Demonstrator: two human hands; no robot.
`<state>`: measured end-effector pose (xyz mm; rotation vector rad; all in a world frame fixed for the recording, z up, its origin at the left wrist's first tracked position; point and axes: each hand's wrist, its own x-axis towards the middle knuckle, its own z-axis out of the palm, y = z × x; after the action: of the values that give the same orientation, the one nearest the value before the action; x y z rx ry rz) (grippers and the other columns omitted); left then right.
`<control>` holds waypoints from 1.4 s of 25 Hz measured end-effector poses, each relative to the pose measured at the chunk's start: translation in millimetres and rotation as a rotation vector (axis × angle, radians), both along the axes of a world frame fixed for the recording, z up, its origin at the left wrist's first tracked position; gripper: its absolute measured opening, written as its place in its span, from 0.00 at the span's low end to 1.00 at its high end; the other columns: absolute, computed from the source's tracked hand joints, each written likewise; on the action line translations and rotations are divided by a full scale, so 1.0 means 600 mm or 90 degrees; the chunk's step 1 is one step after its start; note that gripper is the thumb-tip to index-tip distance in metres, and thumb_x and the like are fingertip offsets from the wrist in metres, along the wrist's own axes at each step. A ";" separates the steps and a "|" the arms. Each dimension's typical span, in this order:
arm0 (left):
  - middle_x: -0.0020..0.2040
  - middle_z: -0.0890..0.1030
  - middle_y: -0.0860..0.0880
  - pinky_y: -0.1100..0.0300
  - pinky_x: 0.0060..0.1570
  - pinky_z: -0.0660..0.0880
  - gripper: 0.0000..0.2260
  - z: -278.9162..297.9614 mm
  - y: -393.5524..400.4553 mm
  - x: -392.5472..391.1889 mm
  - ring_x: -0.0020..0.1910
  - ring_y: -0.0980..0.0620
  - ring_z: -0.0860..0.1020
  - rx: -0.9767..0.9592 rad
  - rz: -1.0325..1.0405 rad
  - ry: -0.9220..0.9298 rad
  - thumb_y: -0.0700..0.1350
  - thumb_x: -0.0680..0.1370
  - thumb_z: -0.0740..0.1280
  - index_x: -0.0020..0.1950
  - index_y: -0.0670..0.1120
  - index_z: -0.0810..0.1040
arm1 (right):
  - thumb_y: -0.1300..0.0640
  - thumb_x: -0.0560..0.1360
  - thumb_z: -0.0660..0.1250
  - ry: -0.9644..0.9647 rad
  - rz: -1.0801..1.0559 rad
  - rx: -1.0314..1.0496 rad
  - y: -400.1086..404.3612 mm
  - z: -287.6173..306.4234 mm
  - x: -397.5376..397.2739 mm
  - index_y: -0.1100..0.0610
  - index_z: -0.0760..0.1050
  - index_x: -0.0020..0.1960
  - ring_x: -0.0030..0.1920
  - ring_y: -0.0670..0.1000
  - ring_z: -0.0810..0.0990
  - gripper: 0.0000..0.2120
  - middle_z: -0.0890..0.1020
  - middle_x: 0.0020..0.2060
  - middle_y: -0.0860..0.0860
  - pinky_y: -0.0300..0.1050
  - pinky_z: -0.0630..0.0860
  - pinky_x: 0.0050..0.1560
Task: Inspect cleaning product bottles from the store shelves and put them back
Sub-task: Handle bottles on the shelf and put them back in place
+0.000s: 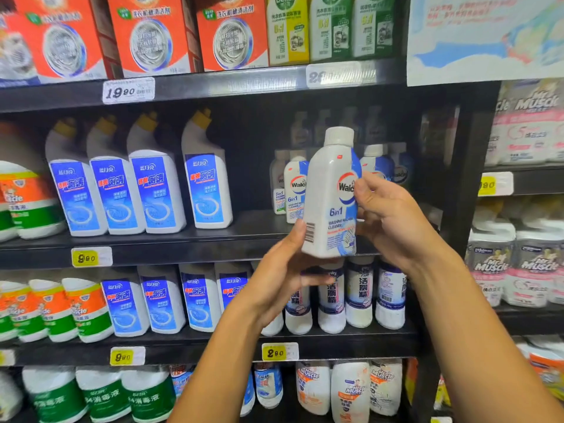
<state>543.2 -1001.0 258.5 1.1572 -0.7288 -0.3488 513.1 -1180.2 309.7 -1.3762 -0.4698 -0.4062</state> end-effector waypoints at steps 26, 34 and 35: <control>0.63 0.80 0.61 0.62 0.54 0.79 0.31 -0.011 -0.039 -0.032 0.60 0.60 0.79 -0.013 0.373 -0.308 0.38 0.71 0.75 0.68 0.61 0.71 | 0.47 0.81 0.60 -0.106 -0.047 -0.108 -0.001 0.017 -0.016 0.40 0.78 0.61 0.58 0.48 0.83 0.12 0.84 0.57 0.46 0.40 0.80 0.47; 0.72 0.67 0.56 0.51 0.64 0.75 0.40 0.004 -0.065 -0.039 0.69 0.56 0.71 0.164 0.524 -0.385 0.52 0.69 0.77 0.77 0.51 0.61 | 0.54 0.75 0.73 -0.149 -0.240 -0.131 0.023 0.029 -0.028 0.49 0.79 0.58 0.46 0.51 0.86 0.12 0.86 0.47 0.50 0.48 0.84 0.44; 0.71 0.70 0.54 0.54 0.61 0.77 0.38 0.005 -0.061 -0.035 0.67 0.56 0.74 0.116 0.483 -0.339 0.49 0.69 0.77 0.77 0.50 0.64 | 0.54 0.76 0.72 -0.152 -0.240 -0.160 0.020 0.032 -0.033 0.49 0.78 0.60 0.47 0.52 0.85 0.12 0.86 0.48 0.51 0.49 0.84 0.45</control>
<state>522.3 -1037.8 261.4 1.6281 -0.6596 0.5604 493.4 -1168.0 328.7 -1.6754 -0.4669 -0.8495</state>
